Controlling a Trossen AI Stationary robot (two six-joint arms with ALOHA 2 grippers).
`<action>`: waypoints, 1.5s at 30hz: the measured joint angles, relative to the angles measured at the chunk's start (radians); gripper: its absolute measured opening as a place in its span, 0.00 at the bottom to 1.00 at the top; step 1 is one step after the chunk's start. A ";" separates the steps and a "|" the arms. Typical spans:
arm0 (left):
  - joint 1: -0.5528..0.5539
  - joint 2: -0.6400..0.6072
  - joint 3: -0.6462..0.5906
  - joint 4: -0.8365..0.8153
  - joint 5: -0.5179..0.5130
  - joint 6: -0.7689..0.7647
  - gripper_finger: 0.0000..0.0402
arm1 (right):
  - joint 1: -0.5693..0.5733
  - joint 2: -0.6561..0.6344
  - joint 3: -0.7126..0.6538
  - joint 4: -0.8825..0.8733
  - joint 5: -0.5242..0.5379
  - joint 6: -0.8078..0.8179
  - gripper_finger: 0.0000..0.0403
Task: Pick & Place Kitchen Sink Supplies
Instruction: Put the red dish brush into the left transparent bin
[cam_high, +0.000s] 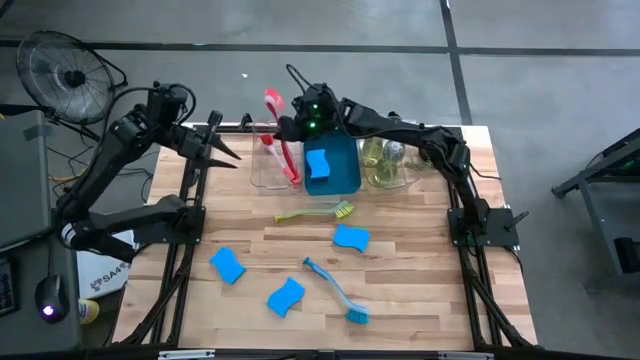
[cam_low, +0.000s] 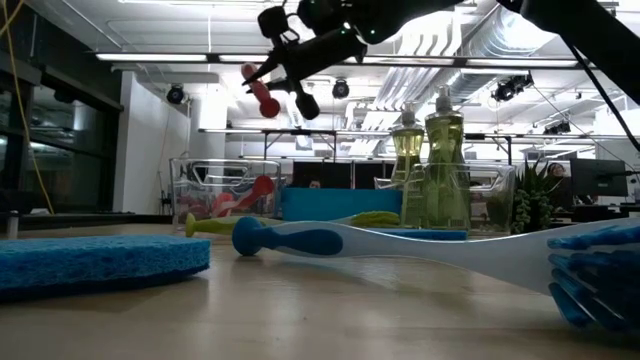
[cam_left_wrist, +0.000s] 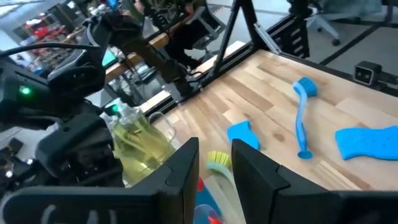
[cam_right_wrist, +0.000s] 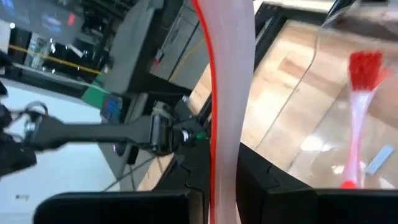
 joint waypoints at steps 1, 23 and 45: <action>0.014 -0.006 -0.005 0.000 0.007 0.002 0.23 | -0.002 0.000 0.000 0.002 0.001 0.001 0.09; 0.083 -0.018 -0.014 0.196 0.155 -0.097 0.23 | 0.016 0.030 -0.001 0.115 0.052 -0.011 0.09; 0.082 0.015 -0.014 0.196 0.072 -0.139 0.23 | 0.016 0.101 -0.002 0.060 0.030 -0.087 0.09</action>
